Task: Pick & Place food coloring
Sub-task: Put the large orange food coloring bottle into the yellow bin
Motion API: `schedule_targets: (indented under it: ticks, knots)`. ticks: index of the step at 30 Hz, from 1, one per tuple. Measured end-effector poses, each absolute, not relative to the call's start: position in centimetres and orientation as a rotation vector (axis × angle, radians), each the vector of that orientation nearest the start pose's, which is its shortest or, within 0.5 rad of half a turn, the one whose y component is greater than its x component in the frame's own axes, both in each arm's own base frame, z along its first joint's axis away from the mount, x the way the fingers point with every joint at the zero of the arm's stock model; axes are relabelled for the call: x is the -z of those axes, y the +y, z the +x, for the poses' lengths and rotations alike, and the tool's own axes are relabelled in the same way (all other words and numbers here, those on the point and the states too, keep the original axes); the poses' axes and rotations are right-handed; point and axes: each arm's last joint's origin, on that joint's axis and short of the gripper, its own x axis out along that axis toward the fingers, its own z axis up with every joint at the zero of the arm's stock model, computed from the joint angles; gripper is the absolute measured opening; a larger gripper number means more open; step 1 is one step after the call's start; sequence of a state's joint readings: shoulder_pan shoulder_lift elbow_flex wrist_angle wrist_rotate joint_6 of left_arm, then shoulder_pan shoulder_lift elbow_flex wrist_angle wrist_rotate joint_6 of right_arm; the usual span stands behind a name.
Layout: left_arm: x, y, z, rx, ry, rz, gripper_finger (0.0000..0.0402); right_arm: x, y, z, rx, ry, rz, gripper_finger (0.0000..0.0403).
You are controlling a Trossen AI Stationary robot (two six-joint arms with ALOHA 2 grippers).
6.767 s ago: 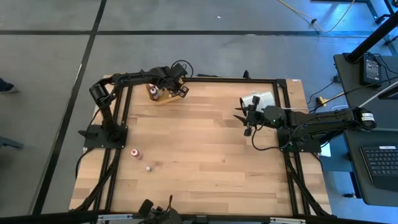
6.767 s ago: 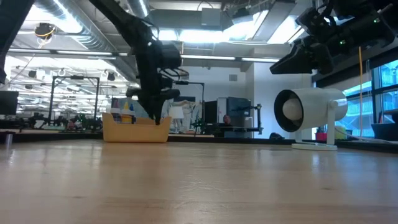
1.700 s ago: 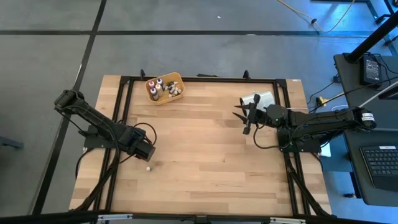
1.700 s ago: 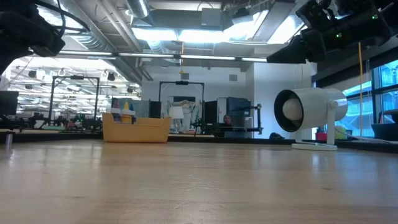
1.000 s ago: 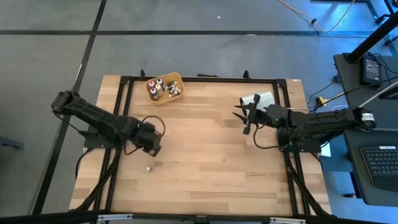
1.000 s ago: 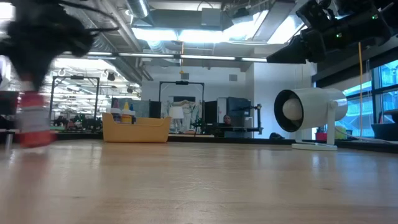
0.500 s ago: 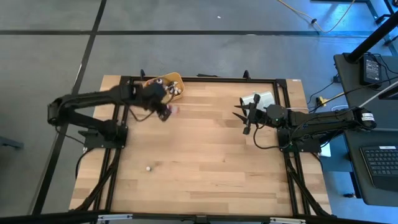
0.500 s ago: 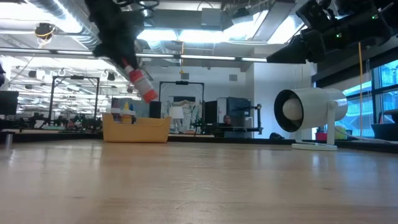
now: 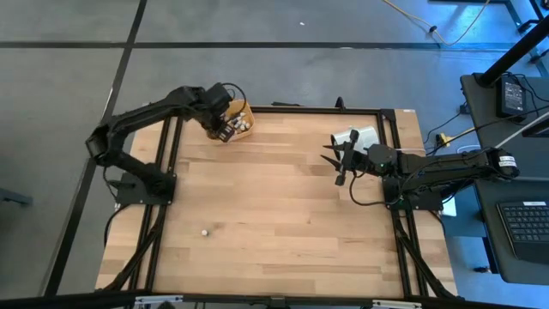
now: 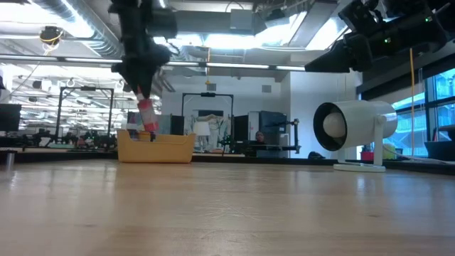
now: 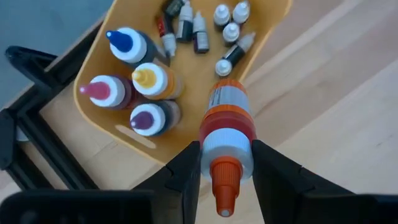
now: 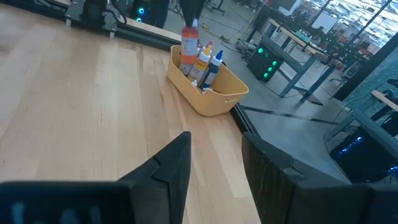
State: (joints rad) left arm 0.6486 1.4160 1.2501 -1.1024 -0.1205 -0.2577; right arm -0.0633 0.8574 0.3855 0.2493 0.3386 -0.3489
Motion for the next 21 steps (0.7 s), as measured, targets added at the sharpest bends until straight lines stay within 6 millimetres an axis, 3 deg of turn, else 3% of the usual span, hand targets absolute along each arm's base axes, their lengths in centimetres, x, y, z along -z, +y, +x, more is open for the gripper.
schedule_targets:
  ticks: [10, 21]
  knots:
    - [-26.3, 18.2, 21.0, -0.837, 1.379, -0.558, 0.0120, -22.4, -2.1, 18.4, 0.358, 0.290, -0.373, 0.0145]
    - [-24.8, 19.5, 21.1, -0.862, 1.427, -0.584, 0.0123, -22.4, -2.1, 18.4, 0.358, 0.290, -0.373, 0.0145]
